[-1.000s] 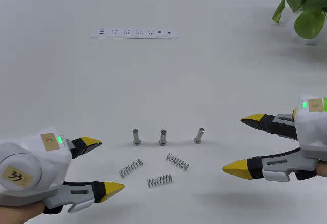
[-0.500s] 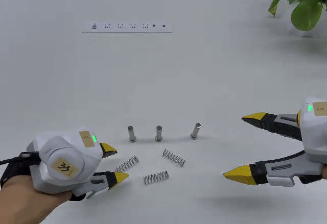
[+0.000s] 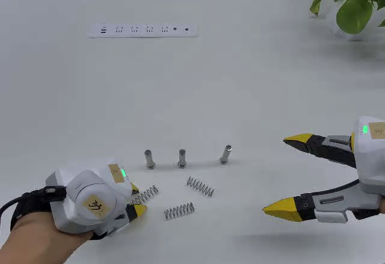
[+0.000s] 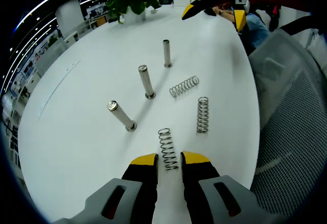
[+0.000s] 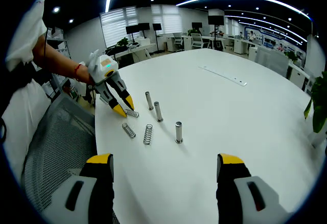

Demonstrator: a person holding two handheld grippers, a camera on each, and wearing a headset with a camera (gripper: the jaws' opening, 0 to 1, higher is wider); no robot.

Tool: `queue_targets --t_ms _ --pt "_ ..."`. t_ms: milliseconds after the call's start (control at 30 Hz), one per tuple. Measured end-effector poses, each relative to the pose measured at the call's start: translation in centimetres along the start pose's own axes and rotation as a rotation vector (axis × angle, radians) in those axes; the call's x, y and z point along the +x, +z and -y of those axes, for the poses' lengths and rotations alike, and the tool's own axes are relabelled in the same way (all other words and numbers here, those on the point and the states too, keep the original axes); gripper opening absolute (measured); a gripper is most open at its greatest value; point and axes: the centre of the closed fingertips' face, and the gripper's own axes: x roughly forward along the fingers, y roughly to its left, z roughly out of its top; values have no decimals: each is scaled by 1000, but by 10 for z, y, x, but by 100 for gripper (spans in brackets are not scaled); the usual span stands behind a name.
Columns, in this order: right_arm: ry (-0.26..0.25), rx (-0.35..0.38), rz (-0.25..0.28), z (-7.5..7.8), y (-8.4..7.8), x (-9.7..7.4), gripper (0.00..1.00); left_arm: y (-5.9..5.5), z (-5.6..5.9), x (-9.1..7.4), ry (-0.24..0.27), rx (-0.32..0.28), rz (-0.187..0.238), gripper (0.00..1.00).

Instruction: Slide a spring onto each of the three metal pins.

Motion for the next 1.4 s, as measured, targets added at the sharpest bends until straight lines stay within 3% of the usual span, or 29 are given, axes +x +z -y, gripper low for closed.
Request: queue_targets --t_ms 200,333,867,1133,1400 --pt "-3 -2 1 1 1 0 83 0 -2 0 13 -4 -2 15" --pt "-4 -3 5 -1 3 0 83 -1 -2 1 18 24 -10 11" --pt "-1 -5 4 -7 8 1 83 -4 2 -1 13 21 17 10" --pt "3 -27 16 -10 23 -3 83 7 5 -18 7 -42 98 10" --pt "22 -52 58 -20 51 -2 82 33 6 -44 13 -75 210 10"
